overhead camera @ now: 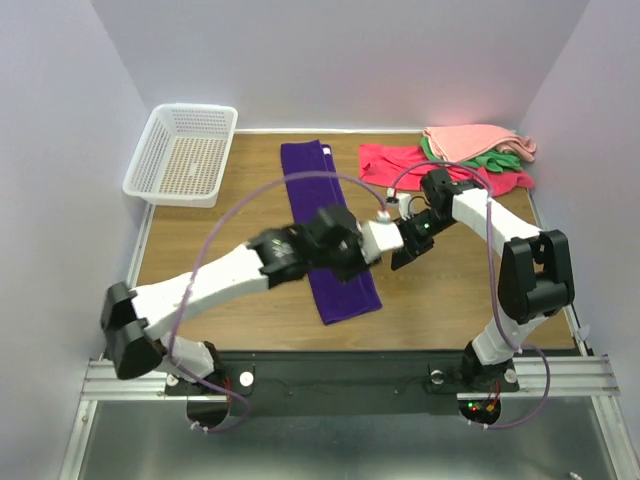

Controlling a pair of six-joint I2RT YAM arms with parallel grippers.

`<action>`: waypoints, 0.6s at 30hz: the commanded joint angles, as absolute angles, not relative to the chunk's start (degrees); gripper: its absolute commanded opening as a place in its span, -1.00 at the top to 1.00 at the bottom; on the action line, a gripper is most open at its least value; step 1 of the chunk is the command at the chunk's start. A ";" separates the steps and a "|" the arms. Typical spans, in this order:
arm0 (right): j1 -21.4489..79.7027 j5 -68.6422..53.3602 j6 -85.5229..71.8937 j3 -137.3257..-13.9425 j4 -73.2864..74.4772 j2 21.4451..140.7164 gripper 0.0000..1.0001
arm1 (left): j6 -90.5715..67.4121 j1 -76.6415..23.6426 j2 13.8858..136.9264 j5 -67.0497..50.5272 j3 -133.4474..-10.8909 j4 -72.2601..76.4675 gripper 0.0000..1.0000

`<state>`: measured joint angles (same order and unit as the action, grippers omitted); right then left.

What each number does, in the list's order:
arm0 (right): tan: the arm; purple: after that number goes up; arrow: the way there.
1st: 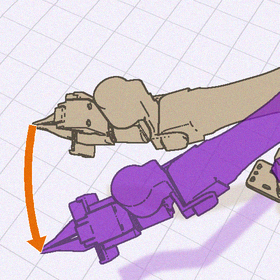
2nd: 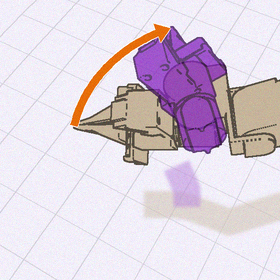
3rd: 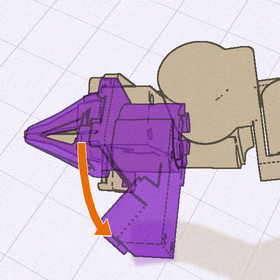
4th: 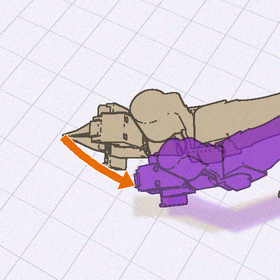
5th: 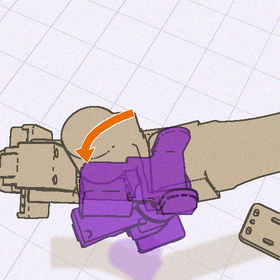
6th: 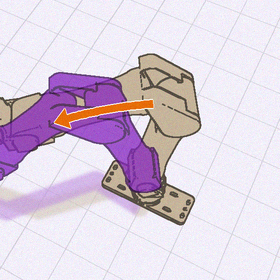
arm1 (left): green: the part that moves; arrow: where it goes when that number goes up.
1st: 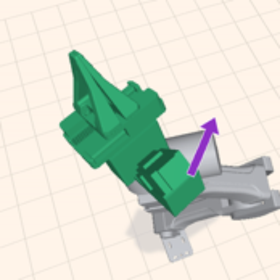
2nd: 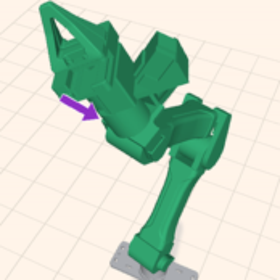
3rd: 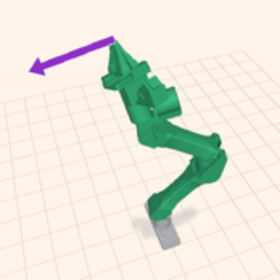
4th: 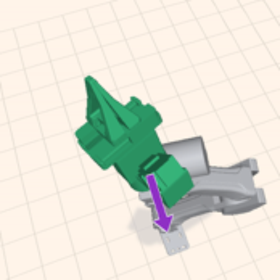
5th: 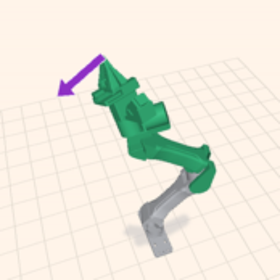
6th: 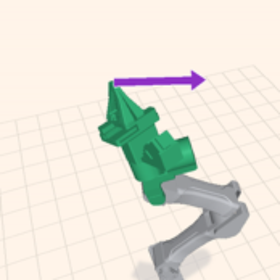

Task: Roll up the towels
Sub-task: Fold the towel

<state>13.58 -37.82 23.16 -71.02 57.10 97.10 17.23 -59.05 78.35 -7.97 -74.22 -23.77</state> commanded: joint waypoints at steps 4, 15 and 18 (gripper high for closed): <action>11.78 -37.62 19.34 -72.68 55.63 93.87 -0.25 | 11.34 -71.71 89.27 3.85 -66.45 -24.26 0.13; 9.84 -36.91 20.04 -72.25 55.72 92.99 -0.25 | 9.49 -74.27 97.73 12.30 -63.72 -19.51 0.19; 9.41 -37.00 20.30 -71.81 55.63 93.51 -0.25 | 9.75 -74.27 98.09 11.61 -62.93 -18.64 0.19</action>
<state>10.02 -36.82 19.77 -71.90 56.45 95.53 10.15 -74.17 99.00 9.63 -64.14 -21.02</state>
